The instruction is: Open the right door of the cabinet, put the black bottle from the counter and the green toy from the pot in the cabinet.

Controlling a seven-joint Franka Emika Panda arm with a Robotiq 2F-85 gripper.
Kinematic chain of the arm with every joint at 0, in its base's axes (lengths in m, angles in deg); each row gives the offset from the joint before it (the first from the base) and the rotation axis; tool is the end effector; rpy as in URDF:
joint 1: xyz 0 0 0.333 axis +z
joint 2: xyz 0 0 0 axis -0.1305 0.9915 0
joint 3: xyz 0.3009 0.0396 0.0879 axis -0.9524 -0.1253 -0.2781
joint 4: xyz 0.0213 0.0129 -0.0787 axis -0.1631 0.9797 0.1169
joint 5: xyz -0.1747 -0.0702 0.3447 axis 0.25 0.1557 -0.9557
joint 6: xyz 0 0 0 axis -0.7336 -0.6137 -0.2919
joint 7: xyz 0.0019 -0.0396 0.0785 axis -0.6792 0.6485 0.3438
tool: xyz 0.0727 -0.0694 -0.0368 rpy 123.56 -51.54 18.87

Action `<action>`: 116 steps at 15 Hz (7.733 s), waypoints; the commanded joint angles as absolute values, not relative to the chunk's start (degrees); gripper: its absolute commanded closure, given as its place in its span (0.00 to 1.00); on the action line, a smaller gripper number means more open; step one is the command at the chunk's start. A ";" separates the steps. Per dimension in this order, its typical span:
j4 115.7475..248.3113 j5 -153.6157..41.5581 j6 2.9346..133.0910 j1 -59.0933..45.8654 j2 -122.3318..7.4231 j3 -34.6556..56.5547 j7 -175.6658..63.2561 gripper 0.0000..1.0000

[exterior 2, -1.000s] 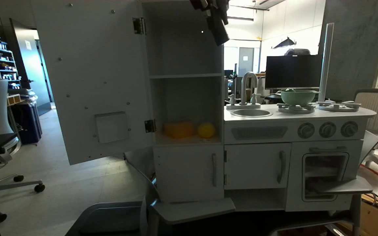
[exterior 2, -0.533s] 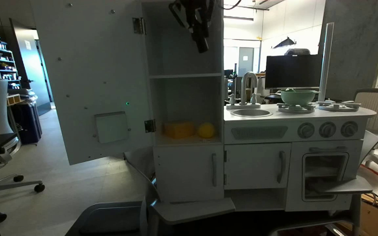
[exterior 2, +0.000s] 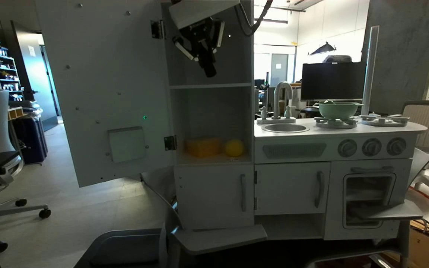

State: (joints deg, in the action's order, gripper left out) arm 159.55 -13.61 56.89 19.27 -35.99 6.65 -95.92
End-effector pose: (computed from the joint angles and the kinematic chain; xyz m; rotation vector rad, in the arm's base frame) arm 0.6966 0.3225 0.4244 2.5875 0.0765 0.8451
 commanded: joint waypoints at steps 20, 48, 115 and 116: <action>136.08 -1.76 55.18 22.33 -14.84 14.04 -111.54 0.00; 160.63 -22.12 42.40 14.67 -44.66 -1.73 -73.68 0.00; 163.31 -82.32 46.49 -20.00 -35.58 13.70 -103.15 0.00; 163.18 -82.97 47.12 -20.37 -34.64 13.59 -103.23 0.00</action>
State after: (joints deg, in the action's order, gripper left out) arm 166.70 -80.87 49.24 -19.42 -37.01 14.04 -101.12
